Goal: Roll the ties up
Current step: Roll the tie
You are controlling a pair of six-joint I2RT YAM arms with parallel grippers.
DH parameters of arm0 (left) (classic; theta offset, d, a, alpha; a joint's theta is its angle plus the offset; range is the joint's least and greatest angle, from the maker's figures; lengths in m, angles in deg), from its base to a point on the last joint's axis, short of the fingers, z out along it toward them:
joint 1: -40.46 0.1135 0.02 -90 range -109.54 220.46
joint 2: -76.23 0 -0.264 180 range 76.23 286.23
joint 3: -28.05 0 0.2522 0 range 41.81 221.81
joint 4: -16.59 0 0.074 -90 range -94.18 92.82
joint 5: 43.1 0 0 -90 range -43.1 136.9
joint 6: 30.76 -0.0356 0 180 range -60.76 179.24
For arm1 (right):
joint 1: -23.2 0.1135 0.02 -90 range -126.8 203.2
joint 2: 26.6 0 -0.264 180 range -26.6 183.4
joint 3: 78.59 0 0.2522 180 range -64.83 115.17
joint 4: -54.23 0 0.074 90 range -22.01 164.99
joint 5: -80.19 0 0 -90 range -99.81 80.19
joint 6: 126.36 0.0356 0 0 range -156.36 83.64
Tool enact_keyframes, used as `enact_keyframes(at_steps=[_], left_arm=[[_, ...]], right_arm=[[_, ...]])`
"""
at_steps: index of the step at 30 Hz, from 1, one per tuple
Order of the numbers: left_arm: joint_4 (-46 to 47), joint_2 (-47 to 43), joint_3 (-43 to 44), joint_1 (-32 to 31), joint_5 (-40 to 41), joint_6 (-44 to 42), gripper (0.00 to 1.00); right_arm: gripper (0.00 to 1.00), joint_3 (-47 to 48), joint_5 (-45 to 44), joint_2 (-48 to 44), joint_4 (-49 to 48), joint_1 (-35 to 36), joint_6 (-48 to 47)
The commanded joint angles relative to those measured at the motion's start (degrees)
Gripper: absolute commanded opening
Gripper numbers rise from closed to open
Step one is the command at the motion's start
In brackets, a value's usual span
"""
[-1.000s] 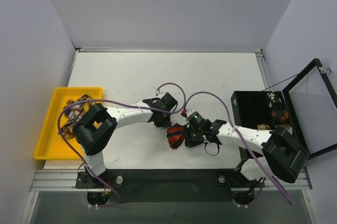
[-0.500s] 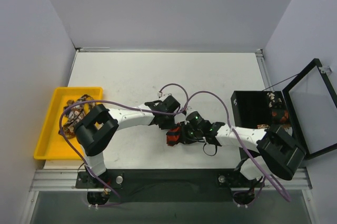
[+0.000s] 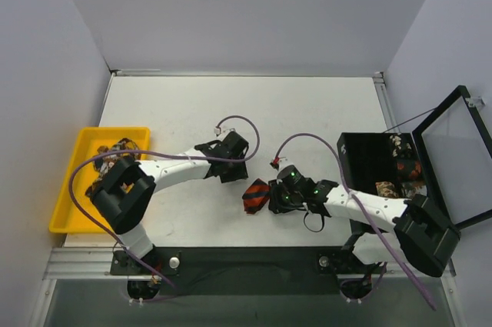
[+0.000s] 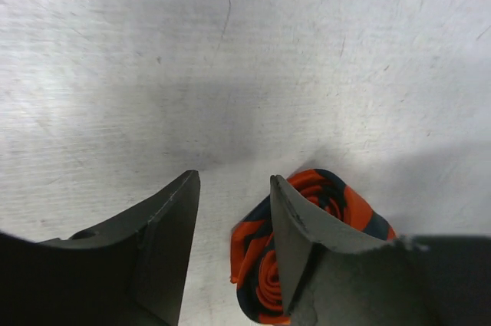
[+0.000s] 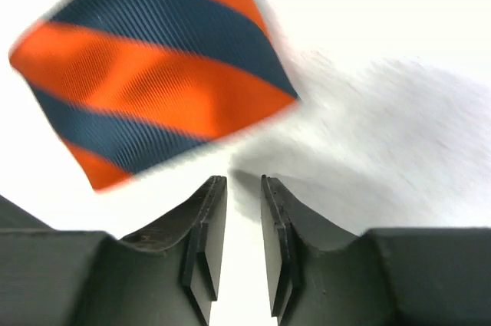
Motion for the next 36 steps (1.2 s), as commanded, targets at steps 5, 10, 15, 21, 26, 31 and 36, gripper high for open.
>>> enact_keyframes(at_steps=[5, 10, 15, 21, 26, 31, 36], left_arm=[[-1.5, -11.5, -3.2, 1.1, 3.3, 1.4, 0.60], [-1.6, -17.2, -7.5, 0.3, 2.8, 3.0, 0.61], [-2.0, -21.8, -10.6, -3.3, 1.9, 7.2, 0.73], [1.1, -23.4, -13.4, -7.6, 2.7, 13.8, 0.80], [4.1, -22.3, -13.8, -9.3, 3.5, 15.8, 0.80], [4.9, -19.8, -13.4, -10.6, 4.4, 16.3, 0.78], [7.1, -18.0, -15.2, -10.7, 4.5, 17.4, 0.71]], right_arm=[[0.35, 3.9, -0.8, -9.0, 15.3, -4.1, -6.3], [0.35, 5.8, 0.4, -10.8, 18.8, -7.2, -9.2], [0.62, 7.8, 6.9, -12.1, 18.8, -13.8, -9.7], [0.77, 12.5, 16.9, -9.5, 17.4, -22.0, -10.2], [0.88, 14.3, 24.3, -3.9, 13.1, -24.3, -9.1], [0.93, 14.5, 29.7, 2.3, 8.2, -24.6, -8.0], [0.94, 14.2, 34.0, 8.7, 4.5, -24.6, -8.9]])
